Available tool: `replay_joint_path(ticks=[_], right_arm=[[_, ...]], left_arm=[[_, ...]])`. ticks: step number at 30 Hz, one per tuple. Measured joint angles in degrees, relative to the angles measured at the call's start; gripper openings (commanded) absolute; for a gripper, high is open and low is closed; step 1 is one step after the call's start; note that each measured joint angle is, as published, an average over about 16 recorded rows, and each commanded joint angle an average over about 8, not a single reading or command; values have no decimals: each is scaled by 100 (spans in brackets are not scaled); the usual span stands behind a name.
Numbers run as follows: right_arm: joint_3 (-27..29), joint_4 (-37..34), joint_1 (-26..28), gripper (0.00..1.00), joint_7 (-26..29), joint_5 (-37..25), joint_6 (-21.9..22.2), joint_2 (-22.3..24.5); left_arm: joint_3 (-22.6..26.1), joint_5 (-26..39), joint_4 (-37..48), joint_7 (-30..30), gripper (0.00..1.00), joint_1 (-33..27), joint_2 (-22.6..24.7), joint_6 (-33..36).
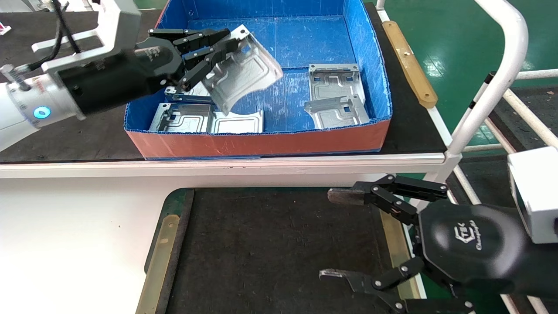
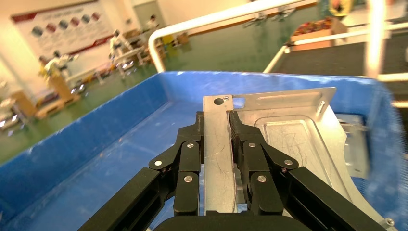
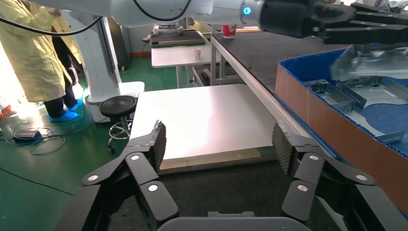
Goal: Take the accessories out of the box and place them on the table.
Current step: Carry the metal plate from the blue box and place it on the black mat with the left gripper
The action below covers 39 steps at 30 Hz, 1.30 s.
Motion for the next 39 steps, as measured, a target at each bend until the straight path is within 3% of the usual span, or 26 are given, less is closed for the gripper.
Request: replay_joint_path(ticks=[13,25,31,39], right_arm=[[-3,0,1,100,-1,2,1,1],[-6,0,1,100,-3,4,2,2],[-7,0,2,100,-3,5,3,3],[-9,0,2,100,-4,6,4,4]], left_arm=[[154,-310,-314,406,0,576,-415,1473],[700,-810,-1289,1173,0,1772,-732,1548],[904,-802,-1230,2032,0,2200,-531,1396],[1086,-563,-529,3095,0,2346,137,1187]])
